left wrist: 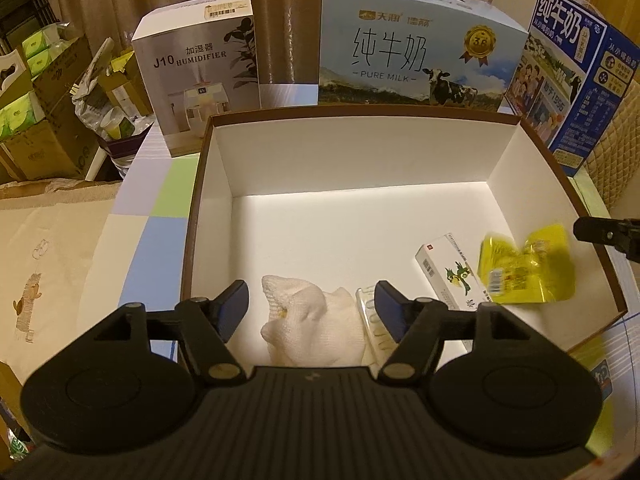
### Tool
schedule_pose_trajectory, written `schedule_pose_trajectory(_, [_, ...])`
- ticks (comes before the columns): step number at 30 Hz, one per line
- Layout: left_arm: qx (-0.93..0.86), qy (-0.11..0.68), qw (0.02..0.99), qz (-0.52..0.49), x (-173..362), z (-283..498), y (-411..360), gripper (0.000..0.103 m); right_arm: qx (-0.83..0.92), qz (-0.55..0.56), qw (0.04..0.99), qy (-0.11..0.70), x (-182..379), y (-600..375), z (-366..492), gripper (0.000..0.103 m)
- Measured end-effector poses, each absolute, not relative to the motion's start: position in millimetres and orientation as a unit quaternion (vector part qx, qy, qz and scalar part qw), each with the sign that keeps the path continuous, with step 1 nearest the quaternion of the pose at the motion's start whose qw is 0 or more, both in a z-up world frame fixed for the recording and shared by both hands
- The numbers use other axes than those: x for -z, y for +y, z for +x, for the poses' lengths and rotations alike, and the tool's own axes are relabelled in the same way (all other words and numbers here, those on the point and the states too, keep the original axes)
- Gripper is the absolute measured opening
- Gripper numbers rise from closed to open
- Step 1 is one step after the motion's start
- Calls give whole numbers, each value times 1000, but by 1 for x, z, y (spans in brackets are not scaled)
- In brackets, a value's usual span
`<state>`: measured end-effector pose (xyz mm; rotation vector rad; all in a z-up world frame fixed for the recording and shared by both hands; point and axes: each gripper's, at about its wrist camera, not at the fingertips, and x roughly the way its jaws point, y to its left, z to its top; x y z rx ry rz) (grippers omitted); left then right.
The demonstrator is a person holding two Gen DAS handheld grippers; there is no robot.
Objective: Organize objects
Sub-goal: 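Open both tools to release the sock and pouch into the box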
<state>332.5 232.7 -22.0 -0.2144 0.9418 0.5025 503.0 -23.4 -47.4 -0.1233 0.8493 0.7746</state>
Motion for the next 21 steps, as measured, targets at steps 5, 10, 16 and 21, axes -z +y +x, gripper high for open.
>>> schedule_pose_trajectory(5, [-236,443,859,-103,19,330,230,75,-368,-61,838,398,46,-25,497,55])
schedule_pose_trajectory(10, [-235,439,862,-100,14,327,225,84,-372,-65,831,409,45,-24,493,66])
schedule_pose_trajectory(16, [-231,431,866,-101,6,323,216,92,-370,-64,827,417,44,-29,486,77])
schedule_pose_trajectory(21, [-231,424,869,-104,-3,316,206,94,-368,-63,829,417,38,-36,478,78])
